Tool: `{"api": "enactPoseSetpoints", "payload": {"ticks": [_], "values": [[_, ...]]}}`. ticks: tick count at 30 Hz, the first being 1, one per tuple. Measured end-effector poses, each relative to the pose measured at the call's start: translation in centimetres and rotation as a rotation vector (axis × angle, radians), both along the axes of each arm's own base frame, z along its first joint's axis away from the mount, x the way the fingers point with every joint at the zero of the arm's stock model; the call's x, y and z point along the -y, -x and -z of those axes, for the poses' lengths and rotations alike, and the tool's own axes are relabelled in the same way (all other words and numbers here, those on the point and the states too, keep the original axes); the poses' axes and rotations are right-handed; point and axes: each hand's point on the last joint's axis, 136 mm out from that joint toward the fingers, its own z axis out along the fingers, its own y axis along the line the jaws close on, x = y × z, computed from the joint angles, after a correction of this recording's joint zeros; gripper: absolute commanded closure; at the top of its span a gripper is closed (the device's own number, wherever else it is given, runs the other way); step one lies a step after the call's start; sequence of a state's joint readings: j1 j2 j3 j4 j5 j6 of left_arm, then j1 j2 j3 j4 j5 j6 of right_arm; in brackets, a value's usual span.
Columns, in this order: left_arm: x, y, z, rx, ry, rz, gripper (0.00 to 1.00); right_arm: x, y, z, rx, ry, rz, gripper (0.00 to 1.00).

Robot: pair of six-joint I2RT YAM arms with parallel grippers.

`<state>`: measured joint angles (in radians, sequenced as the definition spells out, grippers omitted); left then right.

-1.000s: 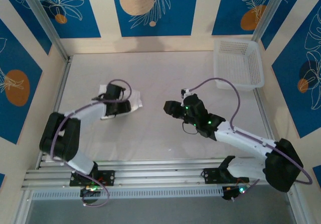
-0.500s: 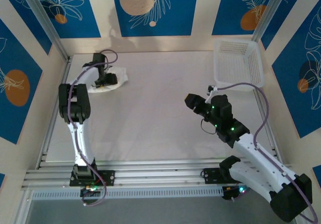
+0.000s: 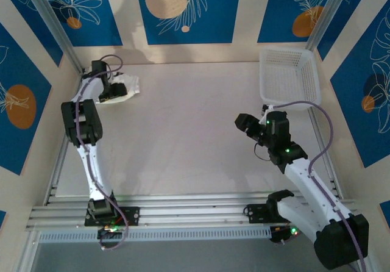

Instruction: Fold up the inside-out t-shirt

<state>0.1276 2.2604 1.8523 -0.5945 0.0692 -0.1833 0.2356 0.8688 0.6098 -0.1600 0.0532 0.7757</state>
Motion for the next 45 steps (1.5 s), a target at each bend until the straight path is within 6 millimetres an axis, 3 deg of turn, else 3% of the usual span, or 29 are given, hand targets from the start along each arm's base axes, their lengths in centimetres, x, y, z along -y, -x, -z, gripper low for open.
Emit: {"api": "enactPoseSetpoints", "payload": {"ticks": [3, 5, 8, 11, 14, 16, 18, 20, 22, 25, 27, 31, 34, 45], "values": [[2.8, 3.6, -3.3, 0.072, 0.064, 0.004, 0.01, 1.6, -0.2, 0.0, 0.006, 0.061, 0.006, 0.19], [4.9, 6.5, -7.6, 0.175, 0.098, 0.024, 0.01, 2.6, -0.3, 0.0, 0.019, 0.125, 0.004, 0.12], [7.2, 10.9, -14.6, 0.401, 0.118, 0.053, 0.01, 4.1, -0.6, 0.5, 0.035, 0.224, 0.030, 0.10], [8.4, 16.1, -18.6, 0.611, 0.090, 0.070, 0.01, 5.9, -1.2, 2.4, 0.063, 0.341, 0.077, 0.10], [8.6, 19.7, -16.9, 0.707, 0.019, 0.085, 0.01, 7.7, -1.6, 6.7, 0.049, 0.463, 0.106, 0.09], [8.4, 20.8, -13.8, 0.667, -0.021, 0.085, 0.01, 8.6, -1.1, 9.7, 0.002, 0.526, 0.104, 0.07], [7.8, 21.1, -11.2, 0.610, -0.057, 0.077, 0.01, 9.0, -0.9, 10.8, -0.009, 0.564, 0.102, 0.06], [6.6, 21.5, -9.0, 0.633, -0.136, 0.059, 0.01, 9.7, -3.6, 10.8, 0.058, 0.595, 0.111, 0.06], [6.1, 21.9, -6.4, 0.623, -0.187, 0.074, 0.01, 10.3, -5.7, 12.2, 0.086, 0.592, 0.115, 0.05], [6.1, 20.9, -3.3, 0.583, -0.236, 0.124, 0.01, 10.2, -6.8, 15.1, 0.080, 0.586, 0.072, 0.01], [6.2, 19.6, -2.0, 0.540, -0.253, 0.152, 0.01, 9.8, -7.1, 14.9, 0.106, 0.583, 0.053, 0.01], [6.3, 16.6, -1.0, 0.597, -0.261, 0.172, 0.01, 9.5, -8.5, 12.4, 0.208, 0.595, 0.084, 0.01], [6.4, 17.1, 0.1, 0.593, -0.254, 0.186, 0.01, 9.5, -8.8, 11.7, 0.234, 0.607, 0.101, 0.01], [7.1, 15.9, -1.7, 0.658, -0.272, 0.223, 0.01, 9.6, -8.9, 11.6, 0.238, 0.613, 0.111, 0.01]]}}
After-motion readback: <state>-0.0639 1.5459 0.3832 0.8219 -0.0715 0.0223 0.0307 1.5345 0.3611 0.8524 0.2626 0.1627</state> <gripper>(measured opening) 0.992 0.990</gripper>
